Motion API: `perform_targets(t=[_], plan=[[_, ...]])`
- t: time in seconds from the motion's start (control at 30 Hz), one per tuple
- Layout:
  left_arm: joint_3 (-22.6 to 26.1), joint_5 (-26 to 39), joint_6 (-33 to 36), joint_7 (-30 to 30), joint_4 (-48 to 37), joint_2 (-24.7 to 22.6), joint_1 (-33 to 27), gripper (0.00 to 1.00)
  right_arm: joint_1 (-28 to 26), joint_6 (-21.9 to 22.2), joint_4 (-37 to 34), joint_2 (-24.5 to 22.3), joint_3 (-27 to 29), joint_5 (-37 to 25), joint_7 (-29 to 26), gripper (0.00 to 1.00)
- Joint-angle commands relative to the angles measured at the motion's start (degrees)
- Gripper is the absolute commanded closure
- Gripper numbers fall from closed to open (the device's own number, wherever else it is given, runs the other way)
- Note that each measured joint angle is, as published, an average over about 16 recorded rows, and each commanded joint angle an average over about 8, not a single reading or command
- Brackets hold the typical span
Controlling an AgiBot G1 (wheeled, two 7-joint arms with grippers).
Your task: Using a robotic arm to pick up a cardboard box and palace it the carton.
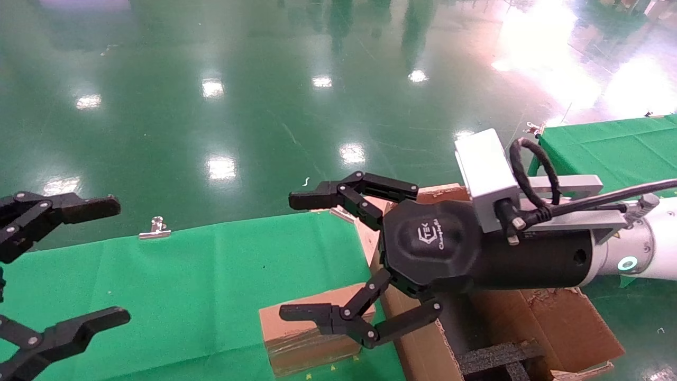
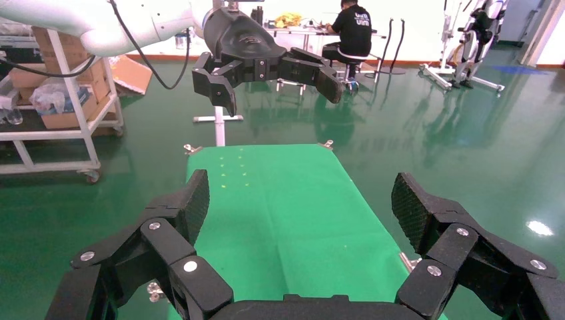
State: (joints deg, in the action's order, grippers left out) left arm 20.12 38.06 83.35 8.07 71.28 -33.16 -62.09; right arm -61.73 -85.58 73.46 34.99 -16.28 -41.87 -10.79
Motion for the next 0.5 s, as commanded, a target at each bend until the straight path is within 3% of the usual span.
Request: perform_targets(t=[0.03,0.37,0.4,0.5], plan=[[0.0,0.0,0.0,0.0,0.0,0.0,0.0,0.00,0.0,0.0,0.0,0.0,0.0,0.0,0.0,0.00],[0.0,0.0,0.0,0.0,0.0,0.0,0.0,0.00,0.0,0.0,0.0,0.0,0.0,0.0,0.0,0.00],[0.0,0.0,0.0,0.0,0.0,0.0,0.0,0.07,0.0,0.0,0.0,0.0,0.0,0.0,0.0,0.00],[0.0,0.0,0.0,0.0,0.0,0.0,0.0,0.45,0.0,0.0,0.0,0.0,0.0,0.0,0.0,0.00]])
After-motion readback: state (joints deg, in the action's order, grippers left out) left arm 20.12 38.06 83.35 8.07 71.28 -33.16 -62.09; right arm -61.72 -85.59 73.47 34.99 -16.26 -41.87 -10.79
